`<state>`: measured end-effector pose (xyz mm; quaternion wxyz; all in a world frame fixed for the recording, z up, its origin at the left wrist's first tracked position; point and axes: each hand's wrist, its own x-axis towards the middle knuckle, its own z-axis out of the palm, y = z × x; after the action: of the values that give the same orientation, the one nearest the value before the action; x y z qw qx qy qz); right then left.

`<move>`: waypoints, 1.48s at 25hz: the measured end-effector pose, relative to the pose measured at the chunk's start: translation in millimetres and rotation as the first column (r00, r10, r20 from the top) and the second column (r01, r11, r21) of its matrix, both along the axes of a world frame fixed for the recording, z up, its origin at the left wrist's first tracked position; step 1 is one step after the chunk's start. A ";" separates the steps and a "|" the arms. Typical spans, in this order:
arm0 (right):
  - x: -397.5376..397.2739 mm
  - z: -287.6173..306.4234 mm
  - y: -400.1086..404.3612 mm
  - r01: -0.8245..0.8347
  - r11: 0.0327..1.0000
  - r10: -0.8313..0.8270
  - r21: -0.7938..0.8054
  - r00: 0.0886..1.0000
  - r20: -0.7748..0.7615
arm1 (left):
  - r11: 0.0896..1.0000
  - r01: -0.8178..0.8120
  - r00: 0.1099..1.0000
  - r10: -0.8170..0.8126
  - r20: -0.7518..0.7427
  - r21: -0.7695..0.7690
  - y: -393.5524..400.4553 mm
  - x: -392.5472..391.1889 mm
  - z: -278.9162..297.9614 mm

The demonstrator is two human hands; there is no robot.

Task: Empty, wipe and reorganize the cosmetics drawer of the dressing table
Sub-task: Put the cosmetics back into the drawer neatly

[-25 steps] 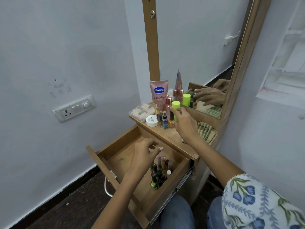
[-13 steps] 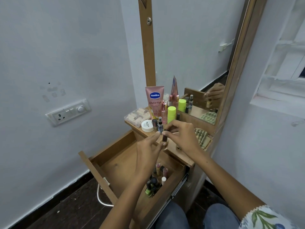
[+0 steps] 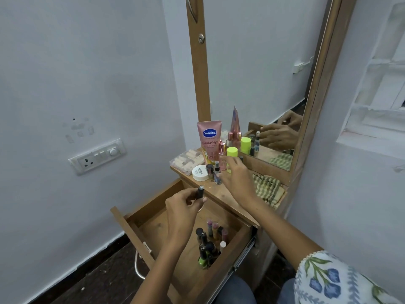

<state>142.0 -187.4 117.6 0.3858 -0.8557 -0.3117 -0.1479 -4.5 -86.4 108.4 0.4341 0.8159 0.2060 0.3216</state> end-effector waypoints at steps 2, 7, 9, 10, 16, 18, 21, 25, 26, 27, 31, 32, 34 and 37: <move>1.1 -2.2 9.4 -0.001 0.994 0.007 -0.112 0.998 0.057 | 1.000 0.000 1.000 0.000 -0.020 0.001 2.5 -2.1 -0.2; 2.1 -6.1 18.5 0.025 0.991 -0.016 -0.129 0.997 0.072 | 1.000 0.008 0.998 -0.008 -0.059 0.001 7.5 -12.8 0.2; 1.3 -7.0 15.1 0.015 0.995 -0.011 -0.096 0.999 0.048 | 1.000 0.024 0.997 -0.024 -0.079 0.001 12.1 -19.8 -1.6; -0.9 -6.9 11.9 -0.006 0.998 0.008 -0.059 1.000 0.022 | 0.999 0.035 0.995 -0.034 -0.099 0.001 15.1 -24.2 -2.8; -41.4 -20.1 -0.8 -0.236 0.963 0.260 0.130 0.941 -0.218 | 0.993 0.119 0.946 -0.116 -0.303 -0.009 30.7 -52.2 -18.0; -50.9 -30.9 1.0 -0.256 0.963 0.268 0.079 0.928 -0.257 | 0.991 0.132 0.930 -0.129 -0.345 -0.016 31.1 -57.2 -26.3; -53.8 -43.4 7.9 -0.248 0.967 0.254 0.060 0.921 -0.294 | 0.992 0.127 0.915 -0.119 -0.386 -0.005 33.1 -57.0 -40.6; -52.8 -52.9 23.2 -0.273 0.960 0.253 -0.052 0.935 -0.249 | 0.991 0.135 0.905 -0.127 -0.405 -0.011 35.9 -51.3 -57.1; -52.8 -55.9 26.9 -0.278 0.955 0.249 -0.100 0.940 -0.234 | 0.991 0.132 0.904 -0.129 -0.408 -0.021 35.6 -50.0 -60.0; -52.7 -58.9 30.1 -0.278 0.950 0.243 -0.140 0.944 -0.223 | 0.991 0.129 0.902 -0.132 -0.412 -0.034 35.2 -48.6 -62.1; -51.9 -68.1 38.7 -0.241 0.928 0.186 -0.285 0.961 -0.206 | 0.987 0.137 0.882 -0.159 -0.444 -0.081 33.3 -42.1 -64.8; -52.6 -70.0 39.8 -0.236 0.921 0.176 -0.310 0.962 -0.209 | 0.987 0.141 0.879 -0.160 -0.450 -0.076 33.3 -41.0 -65.0; -55.1 -72.4 40.3 -0.219 0.911 0.152 -0.349 0.966 -0.209 | 0.986 0.155 0.876 -0.166 -0.452 -0.062 33.2 -39.1 -66.3; -55.4 -74.5 38.3 -0.197 0.888 0.129 -0.416 0.974 -0.186 | 0.983 0.176 0.867 -0.181 -0.463 -0.054 32.5 -37.8 -67.3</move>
<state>86.6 -149.1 43.0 0.2205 -0.8993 -0.3768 0.0241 -42.3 -53.9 41.2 0.4040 0.8824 0.2296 0.0736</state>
